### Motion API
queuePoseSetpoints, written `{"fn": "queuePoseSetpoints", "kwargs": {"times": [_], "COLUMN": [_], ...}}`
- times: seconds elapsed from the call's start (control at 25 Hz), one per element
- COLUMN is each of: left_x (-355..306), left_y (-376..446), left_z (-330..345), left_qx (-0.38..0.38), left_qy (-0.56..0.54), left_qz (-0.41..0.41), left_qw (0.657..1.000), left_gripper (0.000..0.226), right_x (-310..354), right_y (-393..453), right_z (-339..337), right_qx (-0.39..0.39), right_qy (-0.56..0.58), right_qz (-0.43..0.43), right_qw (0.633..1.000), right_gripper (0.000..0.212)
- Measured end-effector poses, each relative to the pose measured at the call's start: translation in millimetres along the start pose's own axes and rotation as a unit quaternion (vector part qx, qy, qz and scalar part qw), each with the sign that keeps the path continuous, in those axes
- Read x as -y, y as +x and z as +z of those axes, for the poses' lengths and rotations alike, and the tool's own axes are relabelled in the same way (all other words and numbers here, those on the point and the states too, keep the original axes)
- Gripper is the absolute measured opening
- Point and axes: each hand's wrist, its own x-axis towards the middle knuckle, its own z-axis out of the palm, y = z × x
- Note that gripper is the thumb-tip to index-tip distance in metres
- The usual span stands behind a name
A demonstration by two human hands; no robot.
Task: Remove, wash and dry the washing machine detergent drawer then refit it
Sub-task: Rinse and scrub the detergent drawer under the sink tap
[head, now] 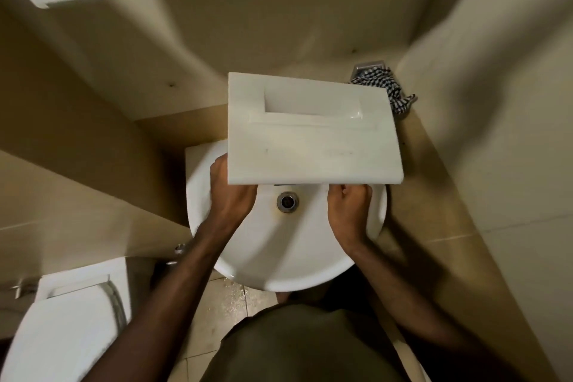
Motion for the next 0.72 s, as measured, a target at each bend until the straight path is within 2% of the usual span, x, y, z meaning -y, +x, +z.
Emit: {"fn": "queuePoseSetpoints", "kwargs": {"times": [0.04, 0.12, 0.16, 0.2, 0.28, 0.36, 0.44, 0.48, 0.52, 0.6, 0.64, 0.68, 0.72], "left_x": [4.9, 17.1, 23.9, 28.9, 40.7, 48.4, 49.1, 49.4, 49.2, 42.4, 38.5, 32.0, 24.6], "left_y": [4.4, 17.1, 19.3, 18.3, 13.9, 7.0, 3.4, 1.7, 0.2, 2.7, 6.9, 12.2, 17.7], "left_z": [3.8, 12.9, 15.8, 17.4, 16.8, 13.8, 12.9, 13.4, 13.2, 11.4, 8.8, 5.7, 2.6], "left_qx": [0.01, 0.041, 0.061, 0.07, 0.049, 0.04, 0.054, 0.057, 0.053, 0.01, -0.003, 0.005, 0.011], "left_qy": [0.026, 0.092, 0.083, 0.026, -0.101, -0.175, -0.247, -0.277, -0.296, -0.282, -0.232, -0.158, -0.06], "left_qz": [-0.036, -0.196, -0.268, -0.31, -0.342, -0.353, -0.387, -0.403, -0.407, -0.378, -0.339, -0.288, -0.249], "left_qw": [0.999, 0.975, 0.958, 0.948, 0.933, 0.918, 0.887, 0.87, 0.863, 0.882, 0.912, 0.945, 0.967], "left_gripper": [0.015, 0.029, 0.032, 0.03, 0.022, 0.02, 0.032, 0.039, 0.042, 0.032, 0.022, 0.019, 0.026], "right_x": [-1.7, -5.6, -5.5, -3.7, -0.9, 8.0, 25.9, 32.9, 40.1, 34.0, 30.8, 28.8, 25.5], "right_y": [3.2, 10.1, 11.6, 13.1, 20.1, 29.9, 35.0, 34.9, 32.6, 27.6, 26.9, 26.9, 25.2], "right_z": [-0.9, -1.2, -1.2, -3.2, -7.6, -15.5, -15.4, -12.4, -9.1, -4.3, -3.7, -2.2, 2.1], "right_qx": [0.027, 0.12, 0.159, 0.18, 0.182, 0.196, 0.267, 0.286, 0.292, 0.241, 0.218, 0.205, 0.206], "right_qy": [-0.022, -0.095, -0.127, -0.153, -0.187, -0.139, -0.037, -0.017, -0.025, -0.097, -0.094, -0.063, -0.038], "right_qz": [-0.001, 0.008, 0.016, 0.018, 0.002, 0.022, 0.05, 0.028, -0.018, -0.108, -0.091, -0.022, 0.046], "right_qw": [0.999, 0.988, 0.979, 0.972, 0.965, 0.97, 0.962, 0.958, 0.956, 0.96, 0.967, 0.976, 0.977], "right_gripper": [0.046, 0.049, 0.05, 0.051, 0.044, 0.021, 0.063, 0.068, 0.064, 0.053, 0.048, 0.042, 0.036]}}
